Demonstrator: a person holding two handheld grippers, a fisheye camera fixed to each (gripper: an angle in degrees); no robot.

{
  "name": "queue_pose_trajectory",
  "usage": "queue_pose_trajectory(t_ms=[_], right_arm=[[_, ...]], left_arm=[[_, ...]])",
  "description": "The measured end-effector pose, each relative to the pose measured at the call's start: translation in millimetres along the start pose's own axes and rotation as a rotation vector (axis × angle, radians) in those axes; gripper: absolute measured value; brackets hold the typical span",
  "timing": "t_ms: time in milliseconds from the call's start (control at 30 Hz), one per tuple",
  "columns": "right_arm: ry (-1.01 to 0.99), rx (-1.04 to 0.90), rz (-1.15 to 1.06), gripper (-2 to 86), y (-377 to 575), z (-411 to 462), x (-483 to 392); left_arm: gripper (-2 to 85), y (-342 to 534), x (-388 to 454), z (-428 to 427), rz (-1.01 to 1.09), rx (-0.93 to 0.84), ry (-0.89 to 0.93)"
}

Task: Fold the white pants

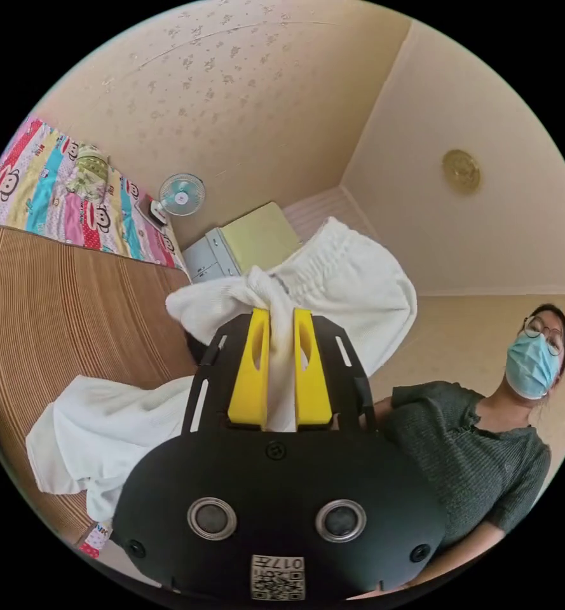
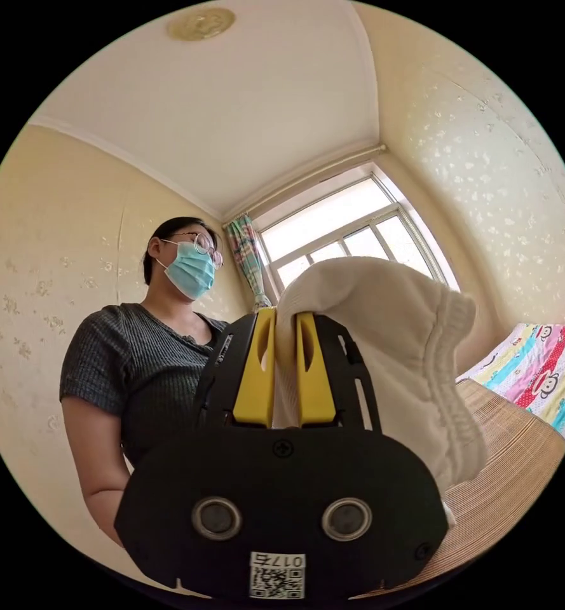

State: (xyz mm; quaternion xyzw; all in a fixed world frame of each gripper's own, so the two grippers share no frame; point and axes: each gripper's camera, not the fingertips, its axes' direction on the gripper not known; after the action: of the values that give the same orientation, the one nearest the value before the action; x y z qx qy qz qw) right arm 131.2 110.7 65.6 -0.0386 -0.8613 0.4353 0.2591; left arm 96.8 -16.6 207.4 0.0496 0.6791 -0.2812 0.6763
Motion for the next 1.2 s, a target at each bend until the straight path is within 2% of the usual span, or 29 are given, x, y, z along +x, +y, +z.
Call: queue_pose_trajectory(t_ms=[167,300,433,533,633,733,800,867,1000,1100,1133,1200], right_arm=[[0.169,0.035,-0.057,1.8,-11,-29,-50],[0.311,0.128,-0.107,1.7,-32,-54,-94],[0.293,0.23,-0.219,2.5,-82,-67,-140],[0.318,0.195,-0.335,3.6,-128,-45,-178],[0.403,0.19,-0.369,4.7,-165,-17,-208],[0.517,0.224,-0.344,5.4,-187,3,-218],[0.627,0.221,-0.295,5.4,-199,11,-209],[0.793,0.203,-0.182,4.7,-216,15,-172],[0.888,0.156,-0.052,3.7,-250,-8,-66],[1.044,0.041,-0.016,4.0,-298,-30,64],[1.117,-0.049,-0.016,4.5,-318,-37,126],[1.2,-0.112,0.073,5.7,-340,-55,218]], left_arm=[[6.1,-15,53,-38,0.101,0.138,0.002],[5.9,-46,154,-80,0.359,0.258,-0.095],[6.0,-86,255,-104,0.617,0.334,-0.042],[6.2,-103,325,-101,0.786,0.37,-0.093],[6.3,-112,367,-101,0.87,0.429,-0.083],[6.4,-121,376,-99,0.879,0.509,-0.048],[6.4,-133,370,-95,0.846,0.558,-0.097],[6.3,-152,356,-88,0.805,0.586,-0.204],[6.0,-261,273,-62,0.604,0.533,-0.442],[5.9,-384,177,-46,0.385,0.458,-0.553],[6.0,-430,139,-42,0.333,0.442,-0.599],[7.0,-490,76,-39,0.241,0.414,-0.663]])
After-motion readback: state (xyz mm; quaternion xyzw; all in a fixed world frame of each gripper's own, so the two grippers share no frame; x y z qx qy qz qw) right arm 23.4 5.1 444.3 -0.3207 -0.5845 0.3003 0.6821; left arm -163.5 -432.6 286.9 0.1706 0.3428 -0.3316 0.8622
